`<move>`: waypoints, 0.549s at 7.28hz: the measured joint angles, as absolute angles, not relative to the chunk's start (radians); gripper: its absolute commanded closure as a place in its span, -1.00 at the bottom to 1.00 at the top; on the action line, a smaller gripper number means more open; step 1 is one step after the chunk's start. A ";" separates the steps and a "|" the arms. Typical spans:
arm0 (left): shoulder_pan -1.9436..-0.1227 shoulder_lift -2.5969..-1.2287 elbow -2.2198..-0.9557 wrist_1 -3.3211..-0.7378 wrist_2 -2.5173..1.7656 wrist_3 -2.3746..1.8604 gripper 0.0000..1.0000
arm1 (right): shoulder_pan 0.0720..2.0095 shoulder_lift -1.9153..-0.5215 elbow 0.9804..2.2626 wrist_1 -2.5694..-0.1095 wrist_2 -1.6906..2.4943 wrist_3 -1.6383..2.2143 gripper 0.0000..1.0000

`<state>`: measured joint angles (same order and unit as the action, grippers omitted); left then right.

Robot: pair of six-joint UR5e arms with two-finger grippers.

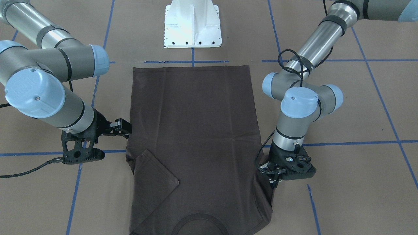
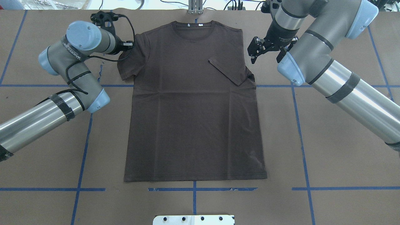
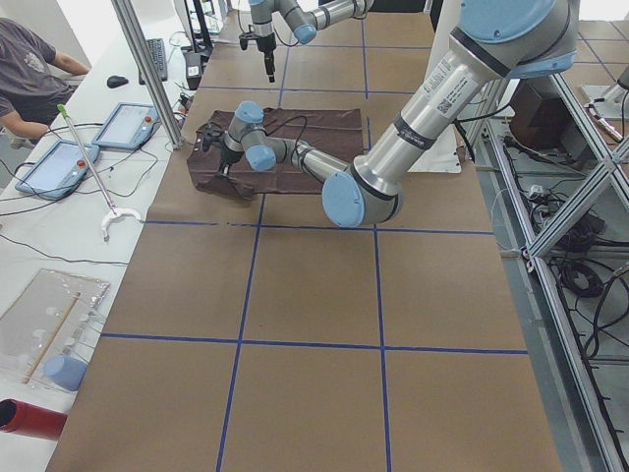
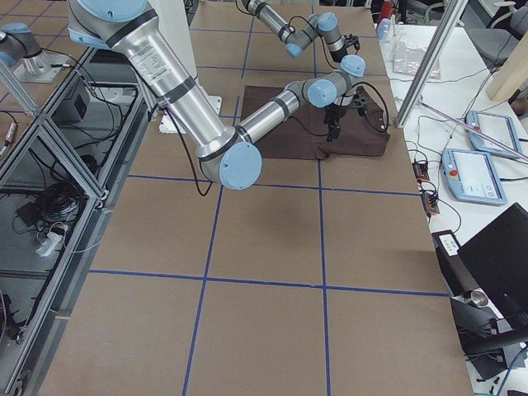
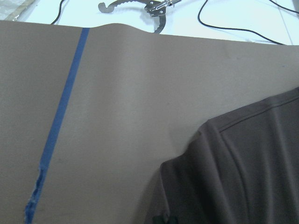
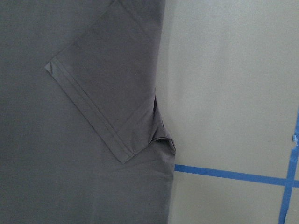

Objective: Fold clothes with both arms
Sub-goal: 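Fold the sleeve nearest the left gripper onto the shirt body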

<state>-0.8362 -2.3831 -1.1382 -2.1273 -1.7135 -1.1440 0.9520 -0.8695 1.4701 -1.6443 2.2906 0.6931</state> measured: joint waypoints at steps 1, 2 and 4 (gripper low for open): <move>-0.823 -2.431 -1.137 -2.088 -1.728 -1.205 1.00 | 0.953 -0.870 1.471 -1.644 2.291 0.693 -1.00; -0.795 -2.464 -1.121 -2.075 -1.732 -1.263 1.00 | 0.953 -0.871 1.473 -1.644 2.291 0.693 -1.00; -0.748 -2.499 -1.055 -2.112 -1.731 -1.327 1.00 | 0.953 -0.877 1.475 -1.644 2.290 0.694 -1.00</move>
<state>-0.7480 -2.4993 -1.0551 -2.1122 -1.7314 -1.3268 0.9532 -0.8772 1.4751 -1.6444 2.2904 0.6944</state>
